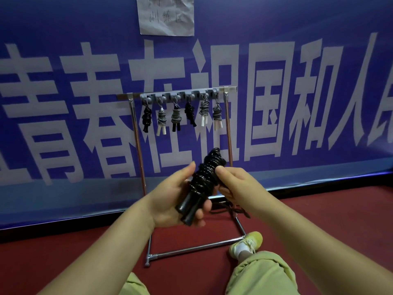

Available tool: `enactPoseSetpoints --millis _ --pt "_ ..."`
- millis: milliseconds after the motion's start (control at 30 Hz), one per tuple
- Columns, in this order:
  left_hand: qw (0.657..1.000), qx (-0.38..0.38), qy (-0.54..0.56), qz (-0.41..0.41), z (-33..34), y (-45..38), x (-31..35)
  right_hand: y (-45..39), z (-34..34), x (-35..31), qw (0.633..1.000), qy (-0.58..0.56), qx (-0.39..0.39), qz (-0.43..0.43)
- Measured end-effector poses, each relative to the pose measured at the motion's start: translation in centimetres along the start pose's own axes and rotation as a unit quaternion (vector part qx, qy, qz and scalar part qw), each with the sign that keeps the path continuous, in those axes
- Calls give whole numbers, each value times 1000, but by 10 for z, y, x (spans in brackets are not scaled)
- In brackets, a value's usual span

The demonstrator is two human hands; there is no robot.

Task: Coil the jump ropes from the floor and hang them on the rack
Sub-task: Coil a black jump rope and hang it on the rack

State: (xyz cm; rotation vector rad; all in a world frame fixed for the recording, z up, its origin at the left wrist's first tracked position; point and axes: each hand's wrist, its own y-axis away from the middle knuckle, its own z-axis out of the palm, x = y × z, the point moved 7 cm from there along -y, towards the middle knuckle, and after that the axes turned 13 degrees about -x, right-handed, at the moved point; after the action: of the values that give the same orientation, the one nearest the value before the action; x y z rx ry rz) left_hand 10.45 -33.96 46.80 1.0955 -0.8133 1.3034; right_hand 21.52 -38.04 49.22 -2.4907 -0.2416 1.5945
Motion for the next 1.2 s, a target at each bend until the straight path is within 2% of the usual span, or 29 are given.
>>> enactPoseSetpoints --millis 33,100,200,267,367,500,600,667,800,867,933,1033,1100,1200 --pt "1000 -12 26 -7 0 -1 -2 1 0 -6 999 33 4 5" --pt "999 17 24 -22 -3 -2 -4 2 -2 -13 992 117 19 34" --pt "993 100 -63 -24 -12 -4 -1 4 -1 -16 966 246 1 84" --pt "978 152 -139 -13 -15 -4 4 2 2 -13 960 261 -2 102" --pt "953 199 -230 5 -17 -3 13 -4 1 5 973 188 -8 136" --pt "882 240 -405 -15 -21 -1 20 -8 1 38 981 16 -46 190" --pt "867 258 -425 -24 -24 -2 19 -15 -2 47 979 -18 -37 198" --pt "842 286 -456 -27 -22 -2 21 -21 -2 47 977 -23 -22 210" --pt "728 351 -587 -51 -13 6 32 -23 -1 48 969 -84 -7 231" --pt "693 360 -623 -49 -8 10 38 -25 1 43 969 -74 -16 234" --pt "708 358 -608 -32 -8 14 41 -27 2 37 971 -65 -18 231" --pt "811 308 -497 18 -15 15 35 -23 2 26 979 -64 -24 194" --pt "861 268 -431 40 -18 14 32 -18 2 18 987 -52 -30 152" --pt "878 246 -406 58 -16 14 31 -10 2 10 990 -30 -28 138"
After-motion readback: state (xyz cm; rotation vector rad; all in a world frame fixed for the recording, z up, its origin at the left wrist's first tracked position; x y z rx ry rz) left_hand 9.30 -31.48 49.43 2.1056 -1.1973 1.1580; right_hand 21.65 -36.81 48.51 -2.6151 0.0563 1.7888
